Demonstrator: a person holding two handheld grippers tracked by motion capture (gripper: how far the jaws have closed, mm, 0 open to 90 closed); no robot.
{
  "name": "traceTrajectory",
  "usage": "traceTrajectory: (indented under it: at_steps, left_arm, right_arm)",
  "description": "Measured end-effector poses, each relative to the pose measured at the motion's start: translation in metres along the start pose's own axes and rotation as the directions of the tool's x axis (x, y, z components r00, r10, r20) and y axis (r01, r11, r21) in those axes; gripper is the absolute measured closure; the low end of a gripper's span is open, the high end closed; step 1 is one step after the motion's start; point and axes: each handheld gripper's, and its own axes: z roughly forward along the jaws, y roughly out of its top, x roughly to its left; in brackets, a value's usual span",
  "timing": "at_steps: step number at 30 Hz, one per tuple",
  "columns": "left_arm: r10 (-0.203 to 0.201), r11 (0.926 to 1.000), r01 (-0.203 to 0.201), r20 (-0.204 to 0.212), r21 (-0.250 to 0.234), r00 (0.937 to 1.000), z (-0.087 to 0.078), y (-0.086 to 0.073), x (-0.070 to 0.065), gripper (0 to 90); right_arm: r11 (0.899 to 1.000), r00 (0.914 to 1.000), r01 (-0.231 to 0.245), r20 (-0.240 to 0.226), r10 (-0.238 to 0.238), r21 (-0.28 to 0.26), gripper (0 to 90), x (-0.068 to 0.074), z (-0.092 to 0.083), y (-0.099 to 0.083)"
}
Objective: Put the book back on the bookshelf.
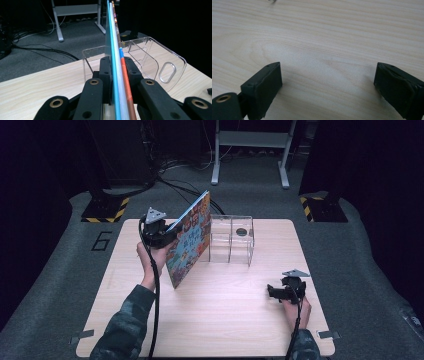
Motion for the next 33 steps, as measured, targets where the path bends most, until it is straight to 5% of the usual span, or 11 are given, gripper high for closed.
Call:
traceTrajectory:
  at_steps: [15, 25, 28, 29, 33]
  left_arm:
    - [-0.009, 0.9999, 0.009, 0.021, 0.008, 0.9997, 0.001, -0.002, 0.007, 78.4]
    - [-0.013, 0.9996, 0.012, 0.047, 0.024, 0.9988, -0.003, -0.007, 0.015, 67.4]
    - [-0.022, 0.9996, 0.021, 0.056, 0.02, 0.9982, -0.007, -0.008, 0.016, 60.2]
    - [-0.027, 0.9993, 0.026, 0.063, 0.025, 0.9976, -0.01, -0.01, 0.016, 50.2]
    - [-0.032, 0.9991, 0.03, 0.067, 0.031, 0.9972, -0.017, -0.015, 0.019, 32.8]
  right_arm:
    - [1.0, 1.0, 0.0, 0.001, 0.0, 0.0, 7.1, 0.0, 0.0, 0.0]
    - [1.0, 1.0, -0.001, 0.0, 0.001, 0.001, 7.1, 0.0, 0.0, 0.0]
    - [1.0, 1.0, 0.0, 0.0, 0.0, 0.0, 7.1, 0.0, 0.0, 0.0]
    - [1.0, 1.0, 0.0, 0.0, 0.0, 0.001, 7.1, 0.0, 0.0, 0.0]
    - [1.0, 1.0, 0.001, 0.0, -0.001, 0.001, 7.2, 0.0, 0.0, 0.0]
